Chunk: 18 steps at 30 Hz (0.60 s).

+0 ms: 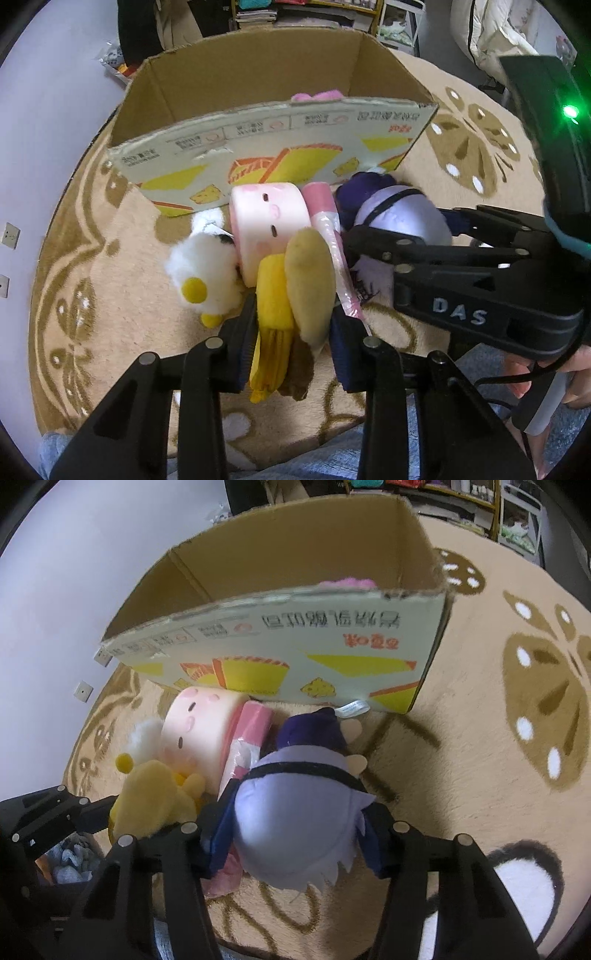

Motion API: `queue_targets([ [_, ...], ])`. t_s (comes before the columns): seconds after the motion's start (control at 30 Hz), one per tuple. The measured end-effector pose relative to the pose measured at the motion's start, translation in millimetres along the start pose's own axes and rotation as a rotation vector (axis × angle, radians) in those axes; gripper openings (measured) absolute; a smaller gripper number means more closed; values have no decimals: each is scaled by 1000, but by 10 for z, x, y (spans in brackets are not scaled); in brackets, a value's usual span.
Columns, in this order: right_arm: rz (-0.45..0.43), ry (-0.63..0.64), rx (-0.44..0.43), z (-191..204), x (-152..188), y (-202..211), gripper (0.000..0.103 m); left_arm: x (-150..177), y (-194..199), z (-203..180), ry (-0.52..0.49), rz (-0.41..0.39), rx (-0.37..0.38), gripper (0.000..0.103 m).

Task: Organize soft objects
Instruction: 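Grasp the yellow plush with the left tool while the right tool grasps the purple-haired doll, then lift the yellow plush with the left tool while the right tool lifts the doll over the box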

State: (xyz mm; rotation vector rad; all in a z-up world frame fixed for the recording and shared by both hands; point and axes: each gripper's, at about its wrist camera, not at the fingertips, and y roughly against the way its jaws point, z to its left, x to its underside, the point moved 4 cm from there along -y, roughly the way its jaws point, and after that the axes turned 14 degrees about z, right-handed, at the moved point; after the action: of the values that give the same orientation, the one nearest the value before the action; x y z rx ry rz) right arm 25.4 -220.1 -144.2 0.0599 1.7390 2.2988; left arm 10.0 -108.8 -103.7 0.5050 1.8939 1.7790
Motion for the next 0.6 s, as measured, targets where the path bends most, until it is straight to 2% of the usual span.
queue_targets([
  [0.13, -50, -15, -18, -20, 10, 177, 60, 11, 147, 74, 14, -42, 6, 32],
  [0.37, -90, -35, -25, -35, 60, 366, 60, -12, 463, 178, 42, -147, -20, 31],
  [0.6, -175, -23, 2, -10, 103, 714, 60, -78, 808, 334, 97, -330, -35, 31],
])
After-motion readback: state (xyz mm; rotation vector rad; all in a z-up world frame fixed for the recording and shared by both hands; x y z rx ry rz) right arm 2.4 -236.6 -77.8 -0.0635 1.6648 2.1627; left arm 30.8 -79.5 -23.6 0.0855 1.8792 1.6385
